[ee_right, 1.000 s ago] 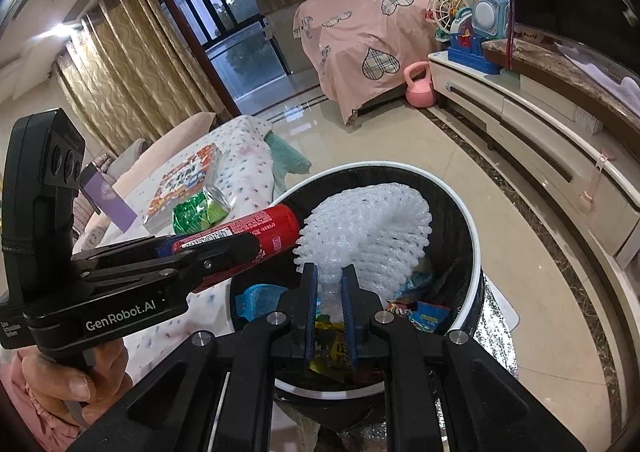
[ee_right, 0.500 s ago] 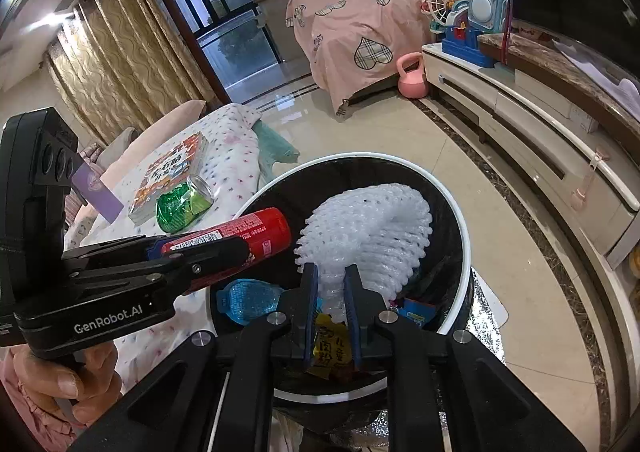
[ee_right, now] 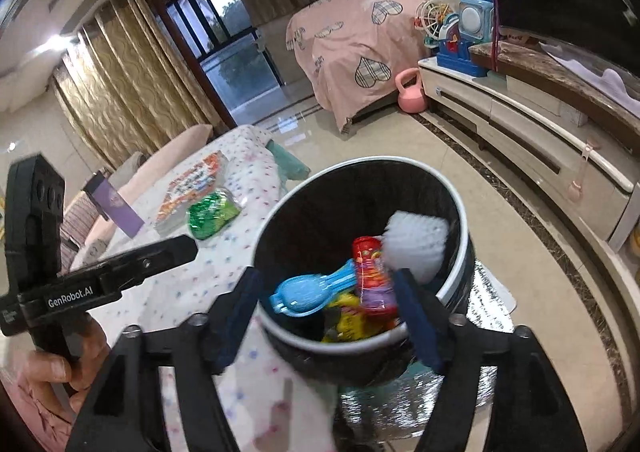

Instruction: Collect trash

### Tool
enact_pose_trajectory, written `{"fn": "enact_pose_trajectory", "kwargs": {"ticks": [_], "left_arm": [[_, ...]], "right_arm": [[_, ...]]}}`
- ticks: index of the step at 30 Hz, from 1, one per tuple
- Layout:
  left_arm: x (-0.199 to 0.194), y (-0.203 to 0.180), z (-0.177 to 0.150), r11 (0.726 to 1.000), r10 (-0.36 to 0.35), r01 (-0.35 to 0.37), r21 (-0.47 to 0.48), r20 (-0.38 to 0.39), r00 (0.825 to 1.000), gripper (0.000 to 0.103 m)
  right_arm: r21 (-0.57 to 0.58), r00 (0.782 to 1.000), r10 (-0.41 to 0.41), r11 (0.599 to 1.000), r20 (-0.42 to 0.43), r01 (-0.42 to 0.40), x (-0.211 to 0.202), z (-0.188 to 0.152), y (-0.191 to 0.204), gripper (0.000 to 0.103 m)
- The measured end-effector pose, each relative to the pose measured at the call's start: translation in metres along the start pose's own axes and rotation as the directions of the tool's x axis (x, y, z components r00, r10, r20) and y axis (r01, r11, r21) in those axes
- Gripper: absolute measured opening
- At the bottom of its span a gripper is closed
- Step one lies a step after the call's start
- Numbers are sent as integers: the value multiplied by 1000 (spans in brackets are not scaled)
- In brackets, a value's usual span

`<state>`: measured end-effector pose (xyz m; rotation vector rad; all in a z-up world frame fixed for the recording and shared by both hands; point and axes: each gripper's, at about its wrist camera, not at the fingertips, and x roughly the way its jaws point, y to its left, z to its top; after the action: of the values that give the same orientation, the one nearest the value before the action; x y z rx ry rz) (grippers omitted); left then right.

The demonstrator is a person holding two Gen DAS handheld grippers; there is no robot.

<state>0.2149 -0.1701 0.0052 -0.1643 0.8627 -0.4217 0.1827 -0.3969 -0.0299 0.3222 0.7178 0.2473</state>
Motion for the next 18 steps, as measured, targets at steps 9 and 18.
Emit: {"fn": "enact_pose_trajectory", "kwargs": {"ticks": [9, 18], "left_arm": [[-65, 41, -61, 995, 68, -60, -83, 89, 994, 77], [-137, 43, -92, 992, 123, -114, -50, 249, 961, 89]], "right_arm": [[26, 992, 42, 999, 121, -46, -36, -38, 44, 102], [-21, 983, 51, 999, 178, -48, -61, -62, 88, 102]]}}
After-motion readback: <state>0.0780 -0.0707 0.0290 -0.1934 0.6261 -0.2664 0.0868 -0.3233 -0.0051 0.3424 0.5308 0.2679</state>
